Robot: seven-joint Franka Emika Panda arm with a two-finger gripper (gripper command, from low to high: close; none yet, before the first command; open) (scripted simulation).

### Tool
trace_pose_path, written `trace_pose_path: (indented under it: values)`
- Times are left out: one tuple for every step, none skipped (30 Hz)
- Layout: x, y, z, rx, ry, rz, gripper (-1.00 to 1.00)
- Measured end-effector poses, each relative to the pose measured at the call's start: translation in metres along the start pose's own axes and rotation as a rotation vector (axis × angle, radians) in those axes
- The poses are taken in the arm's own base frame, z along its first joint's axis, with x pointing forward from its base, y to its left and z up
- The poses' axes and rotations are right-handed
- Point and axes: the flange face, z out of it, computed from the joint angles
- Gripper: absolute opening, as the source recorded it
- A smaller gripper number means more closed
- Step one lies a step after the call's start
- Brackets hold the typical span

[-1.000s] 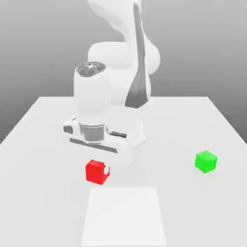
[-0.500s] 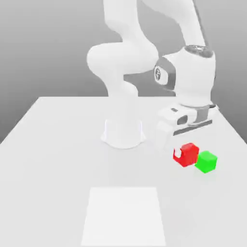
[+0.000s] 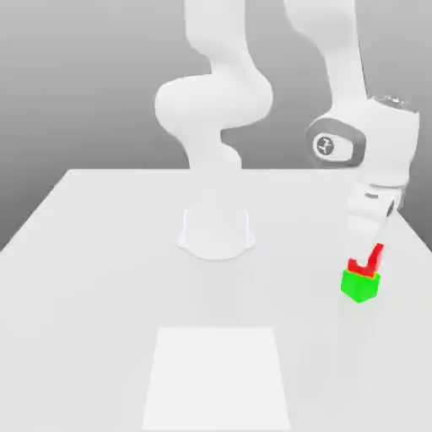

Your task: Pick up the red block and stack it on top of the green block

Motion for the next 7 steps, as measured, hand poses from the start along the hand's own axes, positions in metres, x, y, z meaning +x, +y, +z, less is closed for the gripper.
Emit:
trace_pose_path:
  values:
    - [0.0,0.0,0.0,0.0,0.0,0.0,1.0]
    - [0.0,0.0,0.0,0.0,0.0,0.0,1.0]
    - [0.0,0.0,0.0,0.0,0.0,0.0,1.0]
    - [0.0,0.0,0.0,0.0,0.0,0.0,1.0]
    - [-0.0019,-0.0014,0.0021,0.001,-0.001,-0.006,1.0]
    - [-0.0025,-0.0029,-0.0011,0.0,0.0,-0.011,1.0]
    - [-0.0022,-0.0039,-0.0069,-0.001,0.002,-0.014,1.0]
